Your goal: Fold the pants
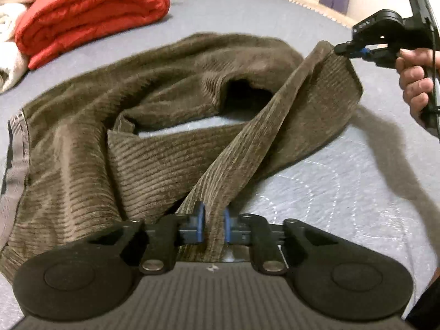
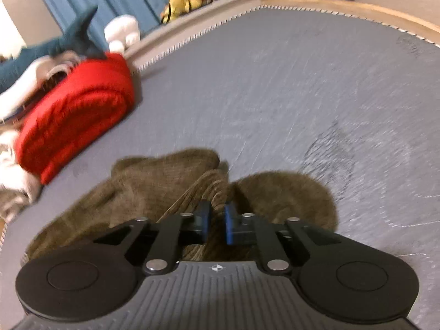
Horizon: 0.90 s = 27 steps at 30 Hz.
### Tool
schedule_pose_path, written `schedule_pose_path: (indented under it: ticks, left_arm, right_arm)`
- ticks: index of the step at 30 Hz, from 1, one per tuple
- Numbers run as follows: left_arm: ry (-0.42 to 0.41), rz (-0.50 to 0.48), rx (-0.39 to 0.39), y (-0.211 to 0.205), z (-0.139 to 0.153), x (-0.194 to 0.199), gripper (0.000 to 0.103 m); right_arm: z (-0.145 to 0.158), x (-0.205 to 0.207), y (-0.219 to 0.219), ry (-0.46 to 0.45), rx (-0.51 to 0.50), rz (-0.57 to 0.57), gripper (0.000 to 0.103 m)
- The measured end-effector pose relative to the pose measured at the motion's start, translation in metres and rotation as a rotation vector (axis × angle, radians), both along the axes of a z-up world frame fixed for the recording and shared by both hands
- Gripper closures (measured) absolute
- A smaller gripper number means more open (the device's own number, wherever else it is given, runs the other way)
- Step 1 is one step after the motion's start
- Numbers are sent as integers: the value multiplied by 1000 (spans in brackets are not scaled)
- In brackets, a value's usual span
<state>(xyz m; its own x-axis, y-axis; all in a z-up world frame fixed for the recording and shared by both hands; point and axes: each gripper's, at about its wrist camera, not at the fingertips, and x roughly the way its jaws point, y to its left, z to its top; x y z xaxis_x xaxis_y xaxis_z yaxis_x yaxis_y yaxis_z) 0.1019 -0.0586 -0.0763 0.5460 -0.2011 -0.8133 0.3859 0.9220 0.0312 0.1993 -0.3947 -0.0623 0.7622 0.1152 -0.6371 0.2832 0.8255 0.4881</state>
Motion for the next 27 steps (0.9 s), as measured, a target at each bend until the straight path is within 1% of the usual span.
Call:
schedule_pose_path:
  ticks: [1,3,4,6,8,10,12,13,14,15,16,17,18,20,21,22,23,24,25,27]
  left_arm:
    - [-16,-8,-4,1,4,-5,92]
    - [-38,-22,-31,4,13,-15,94]
    - [-43,-35,-54,7,18,-22,94]
    - [-55,-69,-79,6,26,-34,94]
    - [-58,-116,-82,5,29,-48,94]
    - [-20,-168,-74,2,23,-60,94]
    - [21,-206,-26,-6,9,-67,94]
    - [51,-230,20,-11,-2,-71,94]
    - [70,-244,53,-14,-11,-72,94]
    - [82,-256,85,-17,-20,-74,94]
    - [84,-265,114,-20,-26,-74,94]
    - [79,-267,128,-22,-28,-74,94]
    - [76,-256,118,-21,-26,-70,94]
    - [87,-217,40,-16,-15,-63,91]
    - [82,-196,-4,-12,-6,-60,86]
    - [72,-186,-39,-10,1,-58,83]
    - [60,-173,-74,-8,8,-56,74]
    - [50,-158,-99,-6,12,-54,68]
    - [43,-142,-118,-5,15,-51,60]
    - [44,-120,-132,-7,16,-47,55]
  right_arm:
    - [8,-7,-5,-24,-6,-3,101]
    - [32,-31,-15,-120,-62,-16,103]
    - [47,-44,-20,-175,-95,-12,103]
    - [68,-68,-30,-242,-129,21,103]
    - [73,-87,-38,-252,-145,72,103]
    - [63,-101,-40,-219,-140,147,102]
    - [50,-108,-36,-162,-163,179,99]
    - [47,-107,-32,-142,-171,191,98]
    - [43,-105,-27,-124,-175,205,91]
    - [40,-101,-22,-117,-175,212,76]
    - [37,-98,-18,-115,-176,218,68]
    - [34,-93,-12,-116,-180,218,53]
    - [32,-88,-6,-113,-183,212,49]
    - [27,-72,7,-84,-175,216,44]
    - [24,-66,13,-82,-167,223,39]
    - [21,-60,20,-84,-168,226,36]
    - [19,-53,24,-79,-174,222,31]
    - [16,-45,27,-69,-179,213,29]
    - [11,-38,29,-61,-178,205,28]
    - [3,-21,32,-45,-153,194,25]
